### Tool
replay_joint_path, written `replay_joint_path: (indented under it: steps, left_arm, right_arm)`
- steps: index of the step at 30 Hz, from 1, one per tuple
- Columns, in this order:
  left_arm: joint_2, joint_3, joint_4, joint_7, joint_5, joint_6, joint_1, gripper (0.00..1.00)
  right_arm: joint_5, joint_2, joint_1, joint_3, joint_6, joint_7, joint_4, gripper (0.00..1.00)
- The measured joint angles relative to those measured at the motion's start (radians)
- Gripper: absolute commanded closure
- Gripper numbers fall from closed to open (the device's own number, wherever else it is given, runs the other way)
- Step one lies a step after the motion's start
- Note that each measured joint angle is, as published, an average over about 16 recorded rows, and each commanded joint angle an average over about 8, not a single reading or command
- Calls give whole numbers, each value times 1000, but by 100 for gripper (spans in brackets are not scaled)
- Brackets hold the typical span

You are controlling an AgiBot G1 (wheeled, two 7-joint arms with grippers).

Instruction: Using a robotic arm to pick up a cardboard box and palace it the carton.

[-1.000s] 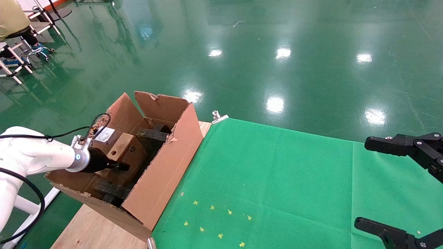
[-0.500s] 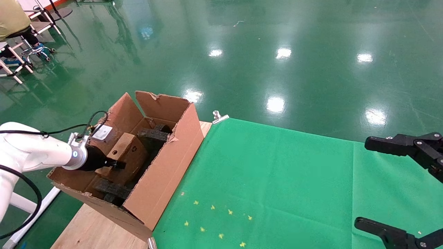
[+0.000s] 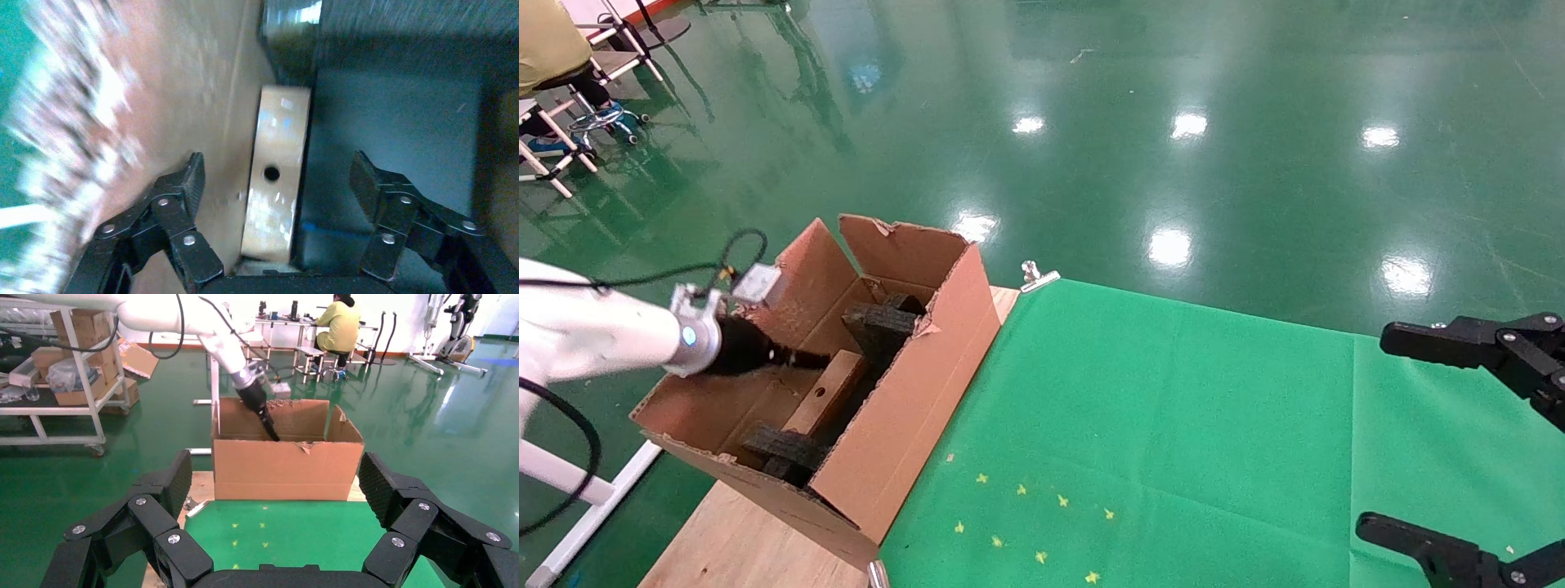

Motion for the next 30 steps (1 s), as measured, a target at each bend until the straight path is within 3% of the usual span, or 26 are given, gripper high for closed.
replay_joint_path:
  steps: [7,21,30]
  left_arm:
    - [-64,-52,-51,-16,-77,119,-90,0]
    - [-194,-185,-135,-112,-291,492,-210,0]
    - [-207,-208,-156,-128,-334,568,-208,0]
  right_arm:
    - [0,0,0,0,0,0,0,0]
    - [0,0,0,0,0,0,0,0]
    - [1,0,0,0,0,0,0,0]
